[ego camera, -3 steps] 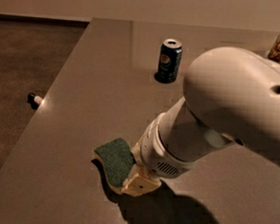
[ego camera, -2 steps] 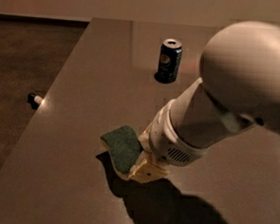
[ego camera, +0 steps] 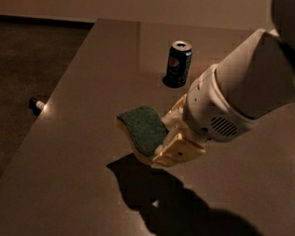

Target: Pick sponge

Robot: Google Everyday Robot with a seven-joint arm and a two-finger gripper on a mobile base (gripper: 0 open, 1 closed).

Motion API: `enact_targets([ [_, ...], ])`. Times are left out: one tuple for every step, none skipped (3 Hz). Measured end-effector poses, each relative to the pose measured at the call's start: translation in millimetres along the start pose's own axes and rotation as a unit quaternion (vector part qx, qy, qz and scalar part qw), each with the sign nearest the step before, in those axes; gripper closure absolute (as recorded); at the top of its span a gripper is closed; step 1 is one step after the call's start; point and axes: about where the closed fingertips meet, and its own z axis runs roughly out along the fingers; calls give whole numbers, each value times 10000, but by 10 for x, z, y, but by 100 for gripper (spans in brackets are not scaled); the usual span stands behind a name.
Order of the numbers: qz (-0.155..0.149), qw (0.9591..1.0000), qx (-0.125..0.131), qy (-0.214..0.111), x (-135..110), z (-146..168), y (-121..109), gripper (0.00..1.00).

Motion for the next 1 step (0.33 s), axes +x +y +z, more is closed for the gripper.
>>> enact_targets([
  [35, 9999, -23, -97, 9, -139, -43, 100],
])
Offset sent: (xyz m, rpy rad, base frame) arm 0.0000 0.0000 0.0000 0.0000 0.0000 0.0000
